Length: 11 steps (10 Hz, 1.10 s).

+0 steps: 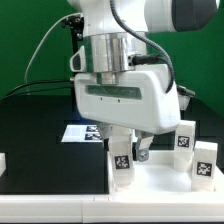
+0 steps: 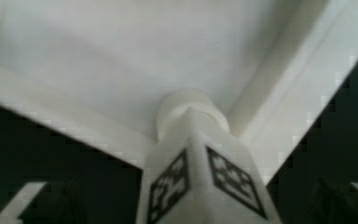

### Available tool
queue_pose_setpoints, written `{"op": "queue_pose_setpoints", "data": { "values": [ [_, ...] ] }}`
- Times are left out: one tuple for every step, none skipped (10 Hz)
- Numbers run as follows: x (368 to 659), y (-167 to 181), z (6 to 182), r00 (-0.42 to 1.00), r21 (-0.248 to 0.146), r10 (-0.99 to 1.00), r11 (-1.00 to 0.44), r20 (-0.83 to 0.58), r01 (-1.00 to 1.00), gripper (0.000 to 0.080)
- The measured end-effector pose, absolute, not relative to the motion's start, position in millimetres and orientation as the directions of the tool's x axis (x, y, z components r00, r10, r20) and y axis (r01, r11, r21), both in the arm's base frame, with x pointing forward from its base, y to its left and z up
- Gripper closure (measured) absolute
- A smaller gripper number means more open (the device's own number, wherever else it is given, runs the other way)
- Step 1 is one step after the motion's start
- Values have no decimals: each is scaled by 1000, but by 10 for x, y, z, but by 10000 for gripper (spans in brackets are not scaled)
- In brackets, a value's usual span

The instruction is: Assemble square table

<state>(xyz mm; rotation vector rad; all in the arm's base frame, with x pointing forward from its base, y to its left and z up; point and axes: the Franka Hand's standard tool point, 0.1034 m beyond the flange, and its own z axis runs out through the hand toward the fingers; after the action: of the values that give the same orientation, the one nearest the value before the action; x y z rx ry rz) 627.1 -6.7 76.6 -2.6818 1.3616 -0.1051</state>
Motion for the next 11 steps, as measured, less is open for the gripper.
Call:
{"op": "queue_pose_setpoints", "data": {
  "values": [
    [6271,-77,757,622,-145,-783,-616,12,-774,154],
    [6269,-80,753,669,-143,-743,-664,21,-734,154],
    [6284,-80,766,769,-130,-637,-767,46,-628,151],
    [6341,-51,809,887,-109,-455,-889,83,-445,151],
    [6371,8,834,944,-105,-317,-946,88,-308,151],
    [6392,33,851,970,-95,-220,-973,98,-211,151],
    [6388,21,841,958,-99,-270,-960,94,-261,151],
    [6387,19,840,951,-101,-295,-953,91,-285,273],
    [6387,17,838,946,-102,-311,-948,89,-302,273],
    [6386,18,837,917,-110,-392,-917,80,-382,410],
    [6384,-15,838,878,-112,-473,-879,72,-464,506]
  ]
}}
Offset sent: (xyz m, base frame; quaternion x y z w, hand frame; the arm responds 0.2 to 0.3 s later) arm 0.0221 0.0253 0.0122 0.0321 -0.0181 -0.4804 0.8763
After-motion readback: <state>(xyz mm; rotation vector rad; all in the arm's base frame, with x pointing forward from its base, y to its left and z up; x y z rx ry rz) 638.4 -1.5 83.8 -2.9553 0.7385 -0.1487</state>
